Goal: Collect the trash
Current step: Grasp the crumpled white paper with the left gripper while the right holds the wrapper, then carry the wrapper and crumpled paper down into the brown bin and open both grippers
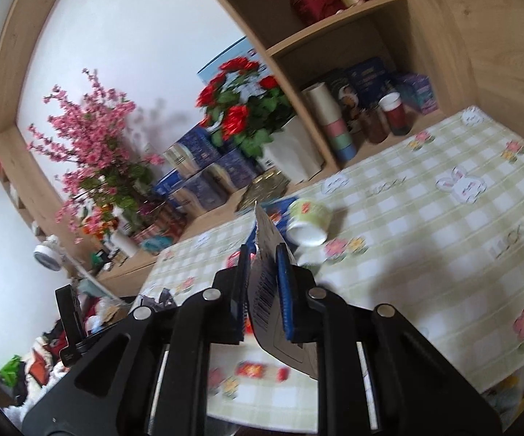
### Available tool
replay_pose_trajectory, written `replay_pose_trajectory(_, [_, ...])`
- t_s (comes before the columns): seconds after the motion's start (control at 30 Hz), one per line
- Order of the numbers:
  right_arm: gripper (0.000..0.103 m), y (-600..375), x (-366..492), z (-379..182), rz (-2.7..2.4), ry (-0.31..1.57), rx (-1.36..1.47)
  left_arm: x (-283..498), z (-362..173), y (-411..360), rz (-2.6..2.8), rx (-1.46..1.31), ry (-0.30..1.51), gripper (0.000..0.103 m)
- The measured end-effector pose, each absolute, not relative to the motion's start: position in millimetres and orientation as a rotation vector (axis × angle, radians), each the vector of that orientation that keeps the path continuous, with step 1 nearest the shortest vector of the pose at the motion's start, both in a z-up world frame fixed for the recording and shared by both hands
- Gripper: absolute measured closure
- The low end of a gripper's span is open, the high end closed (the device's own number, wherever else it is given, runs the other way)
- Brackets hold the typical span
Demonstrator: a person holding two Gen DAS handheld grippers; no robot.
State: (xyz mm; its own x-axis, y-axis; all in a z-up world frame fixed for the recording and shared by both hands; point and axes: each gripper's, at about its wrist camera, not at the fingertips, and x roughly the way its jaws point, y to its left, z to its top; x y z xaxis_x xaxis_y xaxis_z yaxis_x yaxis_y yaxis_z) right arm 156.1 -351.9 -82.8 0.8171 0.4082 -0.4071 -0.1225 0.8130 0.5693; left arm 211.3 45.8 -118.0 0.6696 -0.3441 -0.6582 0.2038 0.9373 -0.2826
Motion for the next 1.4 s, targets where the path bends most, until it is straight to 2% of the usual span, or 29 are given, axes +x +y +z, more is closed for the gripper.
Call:
replay_pose_trajectory(0.33, [0.086,-301.6,92.8,-86.2,0.452,0.663,0.579,99.1,-102.8,53.2,-0.372,-0.211,0.758,0.082])
replay_pose_trajectory(0.57, [0.087,-268.5,46.4,-99.9,0.563,0.786,0.498,46.4,-110.0,60.5,-0.367,-0.211,0.762,0.082])
replay_pose_trajectory(0.9, [0.087,-217.7,29.1,-175.6,0.613,1.047,0.395,19.9,-121.4,74.2,-0.331,-0.225,0.777,0.082])
replay_pose_trajectory(1.17, [0.087,-197.4,45.5,-231.0,0.598,1.188,0.551,13.3,-131.9,74.8,-0.328,-0.235,0.806,0.082])
replay_pose_trajectory(1.27, [0.073,-201.1,49.8,-251.0,0.521,1.229,0.605,14.9,-135.4,72.8,-0.333,-0.233,0.819,0.082])
replay_pose_trajectory(1.4, [0.066,-212.1,48.9,-263.8,0.440,1.230,0.609,17.7,-140.9,66.6,-0.347,-0.226,0.836,0.082])
